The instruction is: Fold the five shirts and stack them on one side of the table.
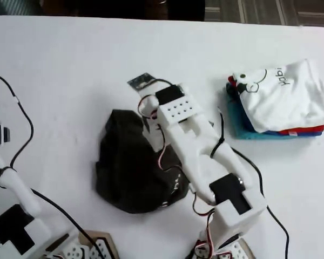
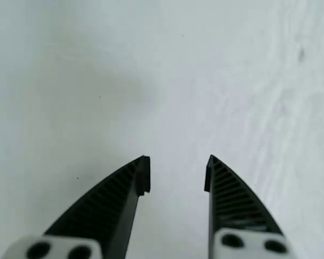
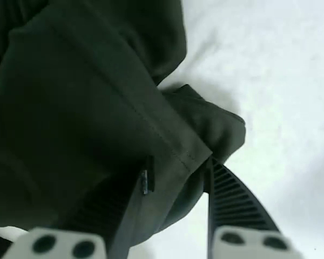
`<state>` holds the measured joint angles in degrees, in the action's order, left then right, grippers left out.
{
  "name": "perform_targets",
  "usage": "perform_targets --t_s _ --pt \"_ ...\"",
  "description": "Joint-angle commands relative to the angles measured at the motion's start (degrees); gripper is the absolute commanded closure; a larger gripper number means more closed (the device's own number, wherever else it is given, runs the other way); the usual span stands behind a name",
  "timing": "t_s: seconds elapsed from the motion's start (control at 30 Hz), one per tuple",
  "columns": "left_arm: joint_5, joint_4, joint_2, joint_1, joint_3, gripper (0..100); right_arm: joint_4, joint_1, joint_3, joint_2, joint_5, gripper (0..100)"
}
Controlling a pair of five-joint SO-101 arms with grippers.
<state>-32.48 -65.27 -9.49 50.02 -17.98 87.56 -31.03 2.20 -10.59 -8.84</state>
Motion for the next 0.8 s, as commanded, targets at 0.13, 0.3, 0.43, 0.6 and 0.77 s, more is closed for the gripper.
perform_targets --t_s 0.13,0.3,0.43,0.6,0.77 --pt "-0.09 0.79 -2.55 -0.53 0.40 82 -0.04 0.13 -0.62 -6.37 0.00 83.9" --pt "-0.09 0.79 -2.55 -0.44 0.40 82 -1.63 0.22 -0.62 -6.90 -0.09 83.9" --pt "-0.09 0.62 -2.55 -0.35 0.40 82 -1.27 1.98 -1.49 -6.81 -0.09 83.9" --pt "-0.18 0.70 -2.55 -0.35 0.13 82 -1.19 5.23 -1.32 -7.16 -2.02 83.9" --pt "-0.18 0.70 -2.55 -0.44 0.40 82 -1.45 4.79 -1.14 -7.25 -2.02 83.9"
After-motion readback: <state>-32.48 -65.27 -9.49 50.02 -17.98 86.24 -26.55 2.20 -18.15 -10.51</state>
